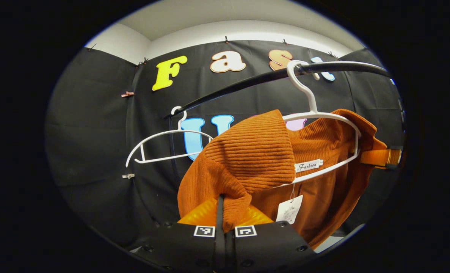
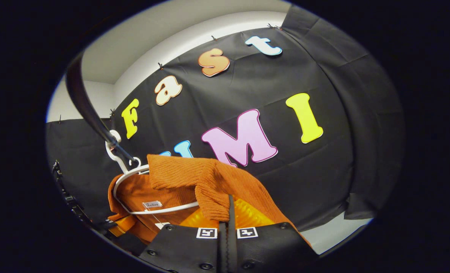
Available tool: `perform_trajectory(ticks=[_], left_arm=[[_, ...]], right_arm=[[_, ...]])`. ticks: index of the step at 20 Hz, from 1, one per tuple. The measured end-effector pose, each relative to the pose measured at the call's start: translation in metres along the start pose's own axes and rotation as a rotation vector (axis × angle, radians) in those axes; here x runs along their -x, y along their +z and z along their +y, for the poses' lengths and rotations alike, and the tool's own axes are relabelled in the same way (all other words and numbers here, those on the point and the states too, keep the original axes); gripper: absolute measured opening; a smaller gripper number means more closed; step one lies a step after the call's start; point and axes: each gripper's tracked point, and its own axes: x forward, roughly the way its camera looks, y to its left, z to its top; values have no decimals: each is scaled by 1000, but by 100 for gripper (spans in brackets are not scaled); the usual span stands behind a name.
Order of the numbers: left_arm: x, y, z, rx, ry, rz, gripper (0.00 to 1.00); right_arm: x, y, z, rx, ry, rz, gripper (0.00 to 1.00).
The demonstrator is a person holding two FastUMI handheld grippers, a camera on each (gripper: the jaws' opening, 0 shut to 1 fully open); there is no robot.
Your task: Grasp the clothes on the hanger with both hands and then place them into the laundry hamper below.
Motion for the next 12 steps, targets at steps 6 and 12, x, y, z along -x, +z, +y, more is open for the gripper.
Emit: perform_trajectory(ticks=[6, 12], left_arm=[[1, 35, 1, 24, -57, -19, 4], [4, 39, -1, 19, -97, 10, 4]], right_arm=[[-15, 61, -23, 68, -58, -91, 4], [-39, 77, -67, 141, -221, -132, 4]])
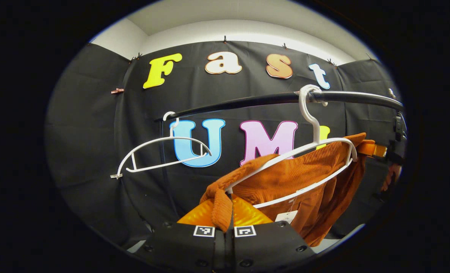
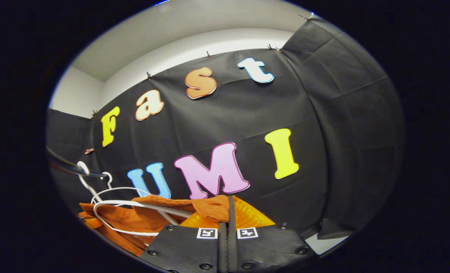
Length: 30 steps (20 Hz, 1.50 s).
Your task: Grasp the clothes on the hanger with both hands and then place them into the laundry hamper below.
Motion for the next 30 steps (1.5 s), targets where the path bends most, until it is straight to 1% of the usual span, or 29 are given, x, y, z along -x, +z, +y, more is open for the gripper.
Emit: perform_trajectory(ticks=[2, 5, 9, 10, 11, 14, 16, 19, 20, 23, 24, 25, 26, 27, 28, 29, 30], left_arm=[[4, -3, 3, -15, 6, 0, 5], [3, -6, 14, 1, 17, 9, 5], [7, -17, 47, 2, 76, 28, 5], [7, -21, 54, 3, 94, 33, 3], [8, -26, 63, 0, 113, 41, 5], [11, -56, 78, 10, 157, 83, 5], [13, -79, 79, 5, 165, 120, 4], [19, -110, 61, 8, 116, 183, 5], [23, -118, 52, 1, 97, 196, 5], [32, -144, 33, 2, 56, 240, 5], [35, -155, 26, 9, 39, 256, 4], [36, -161, 18, 13, 21, 267, 4], [36, -166, 9, 12, 1, 268, 5], [36, -169, 0, 16, -24, 268, 4], [36, -169, -10, 20, -51, 261, 5], [36, -169, -24, 27, -83, 253, 5], [36, -167, -37, 31, -115, 243, 4]], right_arm=[[-9, -24, -6, -10, -17, 53, 4], [-5, -71, -4, -69, 10, 151, 4], [28, -113, 9, -122, 70, 227, 4], [36, -122, 15, -131, 89, 245, 4], [44, -131, 19, -135, 105, 262, 4], [71, -161, 37, -110, 154, 315, 4], [87, -176, 56, -111, 197, 351, 4], [109, -189, 93, -95, 282, 375, 5], [118, -189, 109, -93, 314, 381, 4], [131, -187, 138, -112, 390, 391, 4], [135, -187, 145, -117, 408, 395, 4], [140, -189, 152, -120, 427, 400, 8], [145, -190, 159, -118, 445, 405, 4], [148, -194, 164, -115, 462, 410, 4], [151, -198, 166, -113, 473, 417, 8], [154, -203, 169, -112, 486, 425, 4], [156, -207, 171, -112, 494, 434, 4]])
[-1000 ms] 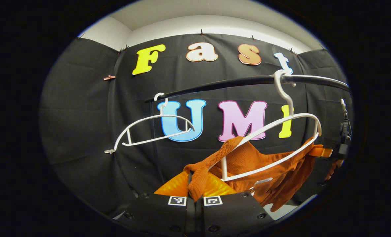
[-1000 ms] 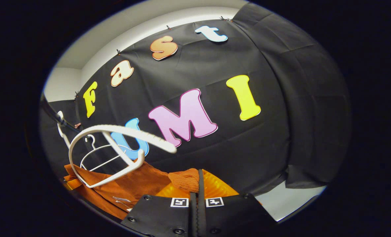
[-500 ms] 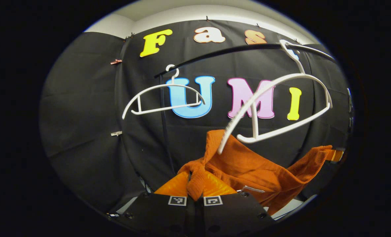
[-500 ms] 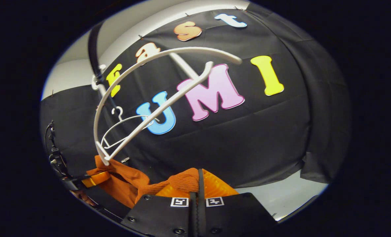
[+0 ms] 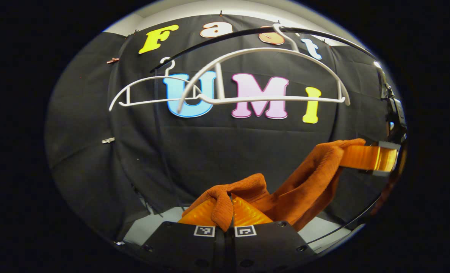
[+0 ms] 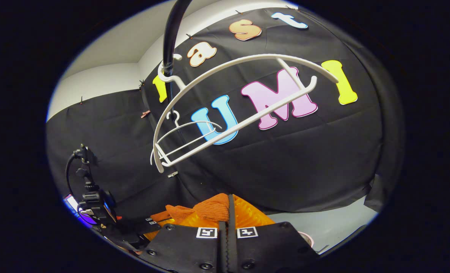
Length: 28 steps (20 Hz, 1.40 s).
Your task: Grasp the clothes on the hanger with both hands and then place them into the laundry hamper below.
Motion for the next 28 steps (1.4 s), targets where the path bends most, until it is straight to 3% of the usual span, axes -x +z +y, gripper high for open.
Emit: perform_trajectory(ticks=[4, 7, 10, 11, 12, 15, 21, 22, 26, 27, 28], left_arm=[[12, 21, -47, -22, -121, -59, 5], [8, 23, -54, -38, -168, -81, 4], [-6, -11, -50, -65, -173, -25, 5], [-12, -26, -49, -62, -176, -7, 5], [-19, -41, -50, -52, -181, 13, 5], [-40, -92, -47, -40, -175, 105, 5], [-83, -178, -48, -52, -148, 318, 5], [-85, -191, -47, -60, -139, 347, 5], [-99, -213, -51, -86, -102, 437, 7], [-98, -217, -53, -77, -103, 442, 10], [-98, -219, -55, -71, -106, 447, 32]], right_arm=[[8, 0, 13, -13, 43, 16, 4], [7, 2, 3, 11, 41, 16, 4], [1, -25, -20, 15, 6, 81, 4], [-1, -40, -29, 21, -4, 108, 9], [-4, -55, -40, 27, -20, 138, 4], [-15, -99, -72, 49, -74, 232, 4], [-26, -189, -153, 152, -247, 421, 5], [-26, -200, -164, 161, -277, 450, 0], [-20, -231, -198, 175, -391, 541, 10], [-12, -237, -207, 179, -423, 565, 28], [-10, -238, -211, 178, -440, 568, 52]])
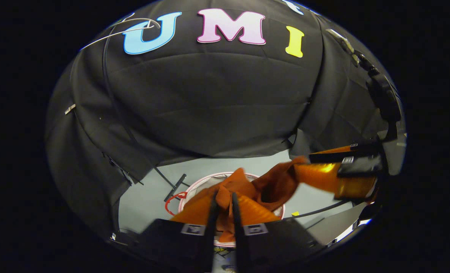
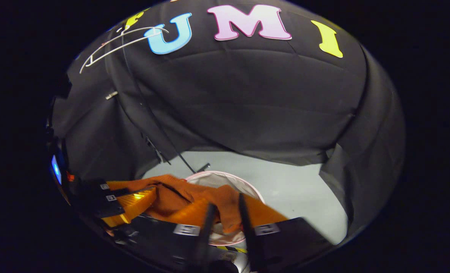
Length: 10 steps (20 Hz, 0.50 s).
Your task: Grasp the clothes on the hanger with both hands and then place them into the laundry hamper below.
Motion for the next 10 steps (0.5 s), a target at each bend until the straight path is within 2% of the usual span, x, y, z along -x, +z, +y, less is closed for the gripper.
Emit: perform_trajectory(ticks=[2, 3, 6, 10], left_arm=[[2, -3, 5, -8, 15, 7, 76], [2, -5, 9, -14, 26, 9, 98], [7, -7, 10, 6, 28, 4, 96], [24, -1, 12, 36, 25, -21, 96]], right_arm=[[3, -3, -2, -16, -17, -3, 100], [3, -6, 1, -3, -3, -3, 99], [10, -2, 1, 80, -4, -10, 99], [18, 2, 1, 50, -24, -44, 99]])
